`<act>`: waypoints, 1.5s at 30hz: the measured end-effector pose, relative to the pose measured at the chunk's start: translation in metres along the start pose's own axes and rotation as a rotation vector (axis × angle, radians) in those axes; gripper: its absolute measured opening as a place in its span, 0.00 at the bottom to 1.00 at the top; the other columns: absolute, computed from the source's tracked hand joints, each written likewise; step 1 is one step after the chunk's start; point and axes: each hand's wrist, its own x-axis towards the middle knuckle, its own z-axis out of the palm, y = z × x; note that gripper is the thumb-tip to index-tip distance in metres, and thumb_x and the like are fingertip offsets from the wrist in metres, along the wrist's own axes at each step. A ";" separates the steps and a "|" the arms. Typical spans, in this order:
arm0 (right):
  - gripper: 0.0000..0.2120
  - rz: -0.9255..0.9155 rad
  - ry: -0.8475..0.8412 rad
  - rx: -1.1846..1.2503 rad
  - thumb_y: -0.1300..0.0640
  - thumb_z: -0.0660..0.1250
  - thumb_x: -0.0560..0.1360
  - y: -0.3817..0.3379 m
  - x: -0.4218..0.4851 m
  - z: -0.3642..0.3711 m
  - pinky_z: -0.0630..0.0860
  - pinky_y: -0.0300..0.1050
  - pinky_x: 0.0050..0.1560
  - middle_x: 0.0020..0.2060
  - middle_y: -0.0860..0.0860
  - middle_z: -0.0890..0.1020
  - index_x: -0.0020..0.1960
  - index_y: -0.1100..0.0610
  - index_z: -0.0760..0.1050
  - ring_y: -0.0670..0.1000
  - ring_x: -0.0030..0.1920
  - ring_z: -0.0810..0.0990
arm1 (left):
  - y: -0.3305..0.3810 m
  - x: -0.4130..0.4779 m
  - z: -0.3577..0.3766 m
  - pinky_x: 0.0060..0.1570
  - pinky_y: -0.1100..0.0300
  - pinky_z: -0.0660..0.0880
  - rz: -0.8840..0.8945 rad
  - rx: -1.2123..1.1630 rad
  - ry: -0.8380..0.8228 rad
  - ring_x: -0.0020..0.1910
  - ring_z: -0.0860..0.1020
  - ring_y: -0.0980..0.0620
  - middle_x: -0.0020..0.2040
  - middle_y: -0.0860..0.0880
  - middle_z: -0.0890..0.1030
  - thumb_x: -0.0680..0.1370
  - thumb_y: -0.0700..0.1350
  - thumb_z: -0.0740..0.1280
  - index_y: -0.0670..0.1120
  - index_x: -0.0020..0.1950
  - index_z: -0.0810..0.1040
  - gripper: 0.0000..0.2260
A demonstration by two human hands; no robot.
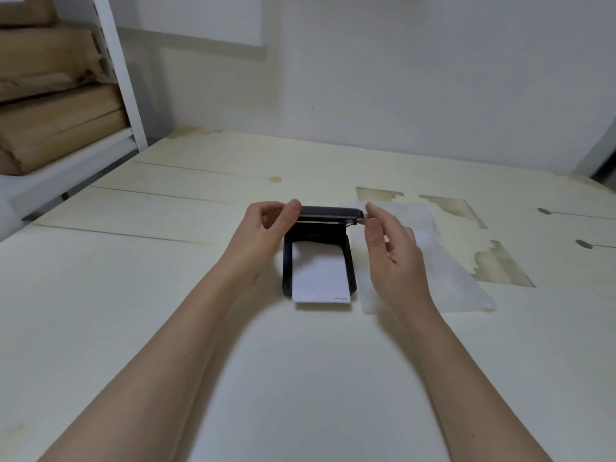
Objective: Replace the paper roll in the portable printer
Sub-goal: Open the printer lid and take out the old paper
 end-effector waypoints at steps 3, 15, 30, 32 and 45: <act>0.13 0.034 0.019 0.142 0.47 0.56 0.81 0.000 0.004 0.001 0.68 0.22 0.47 0.58 0.45 0.81 0.58 0.54 0.71 0.40 0.58 0.75 | -0.001 0.008 0.008 0.65 0.47 0.73 0.023 -0.070 0.132 0.60 0.79 0.49 0.49 0.54 0.78 0.59 0.78 0.65 0.49 0.52 0.72 0.37; 0.19 0.036 -0.089 0.117 0.45 0.53 0.81 0.015 0.013 0.009 0.64 0.28 0.63 0.64 0.41 0.76 0.70 0.45 0.70 0.39 0.70 0.64 | -0.012 0.010 0.014 0.62 0.54 0.76 0.166 -0.033 0.161 0.57 0.81 0.56 0.53 0.58 0.83 0.84 0.44 0.58 0.56 0.54 0.80 0.12; 0.22 0.068 -0.164 0.074 0.49 0.52 0.83 0.011 0.023 0.022 0.57 0.31 0.64 0.70 0.38 0.69 0.76 0.47 0.59 0.42 0.74 0.56 | -0.022 0.018 0.014 0.59 0.46 0.79 0.041 -0.161 0.178 0.57 0.83 0.44 0.57 0.50 0.80 0.76 0.43 0.65 0.52 0.51 0.72 0.06; 0.23 0.069 -0.147 0.095 0.49 0.54 0.83 0.012 0.022 0.023 0.58 0.37 0.68 0.69 0.39 0.70 0.76 0.49 0.58 0.42 0.75 0.56 | -0.025 0.020 0.015 0.60 0.42 0.77 0.053 -0.111 0.201 0.54 0.84 0.47 0.57 0.49 0.81 0.73 0.48 0.67 0.53 0.47 0.72 0.05; 0.34 -0.134 -0.353 -0.333 0.36 0.69 0.65 0.005 -0.003 -0.004 0.58 0.41 0.69 0.65 0.36 0.67 0.67 0.47 0.67 0.41 0.70 0.57 | -0.025 0.024 0.018 0.58 0.41 0.78 0.082 -0.042 0.232 0.53 0.83 0.49 0.53 0.47 0.84 0.76 0.53 0.66 0.55 0.47 0.73 0.03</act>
